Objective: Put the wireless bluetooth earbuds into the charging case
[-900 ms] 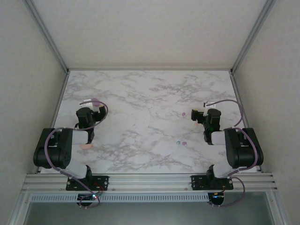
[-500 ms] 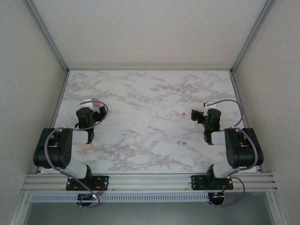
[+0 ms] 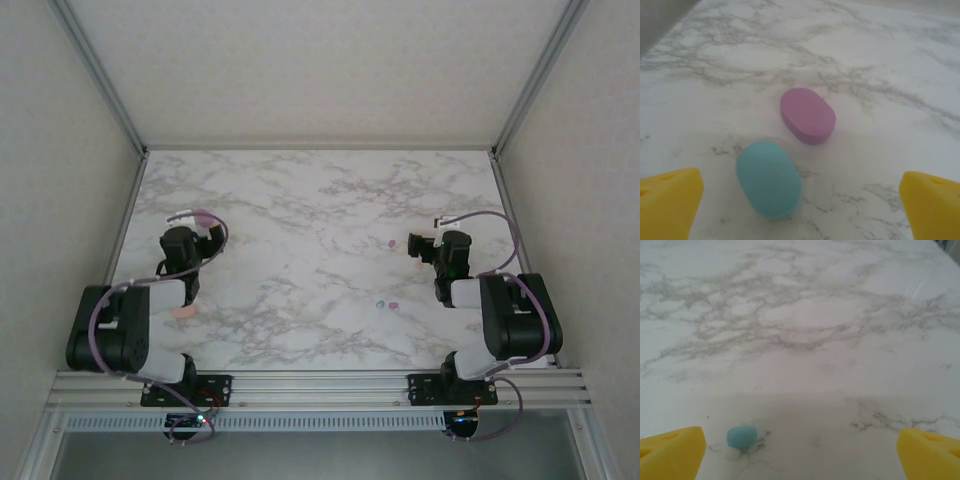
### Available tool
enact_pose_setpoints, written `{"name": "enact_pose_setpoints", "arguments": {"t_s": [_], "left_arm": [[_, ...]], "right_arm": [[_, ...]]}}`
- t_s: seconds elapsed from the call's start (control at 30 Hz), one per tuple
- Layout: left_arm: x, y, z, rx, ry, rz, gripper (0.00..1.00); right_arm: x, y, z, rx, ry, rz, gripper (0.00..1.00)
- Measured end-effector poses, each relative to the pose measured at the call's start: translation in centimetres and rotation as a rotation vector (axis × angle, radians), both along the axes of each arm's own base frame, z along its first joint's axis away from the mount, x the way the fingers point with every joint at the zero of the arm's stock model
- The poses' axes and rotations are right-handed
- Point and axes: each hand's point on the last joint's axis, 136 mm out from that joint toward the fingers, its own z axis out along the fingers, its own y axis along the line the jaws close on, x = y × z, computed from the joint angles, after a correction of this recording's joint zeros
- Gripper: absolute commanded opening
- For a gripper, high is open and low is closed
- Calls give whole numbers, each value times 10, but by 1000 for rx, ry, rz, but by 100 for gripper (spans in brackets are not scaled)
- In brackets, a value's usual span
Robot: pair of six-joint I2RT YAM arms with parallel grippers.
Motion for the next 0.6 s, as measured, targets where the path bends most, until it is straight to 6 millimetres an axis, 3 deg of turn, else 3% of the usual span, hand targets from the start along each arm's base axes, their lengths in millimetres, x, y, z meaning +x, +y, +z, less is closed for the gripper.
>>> {"name": "enact_pose_setpoints", "arguments": {"t_s": [0.1,0.17,0.27,0.3,0.37,0.4,0.47,0.6], "left_arm": [[0,12,45,-55,-24,104,100],[-5,22,79,-119,-37,199,99],[-24,34,106,-211,-20,323,97],[-34,36,107,-240,1,362,95],[-61,43,98,-296,65,465,77],[-76,46,90,-310,106,510,74],[-111,51,72,-345,197,617,78],[-162,53,54,-431,276,766,81]], "right_arm": [[9,1,26,24,27,-14,99],[17,2,57,72,21,-35,99],[21,10,103,191,15,-45,99],[21,14,113,230,23,-39,99],[18,28,126,324,64,-3,99],[16,35,127,361,91,20,99],[6,50,121,439,168,68,99],[-15,69,106,547,313,106,99]]}}
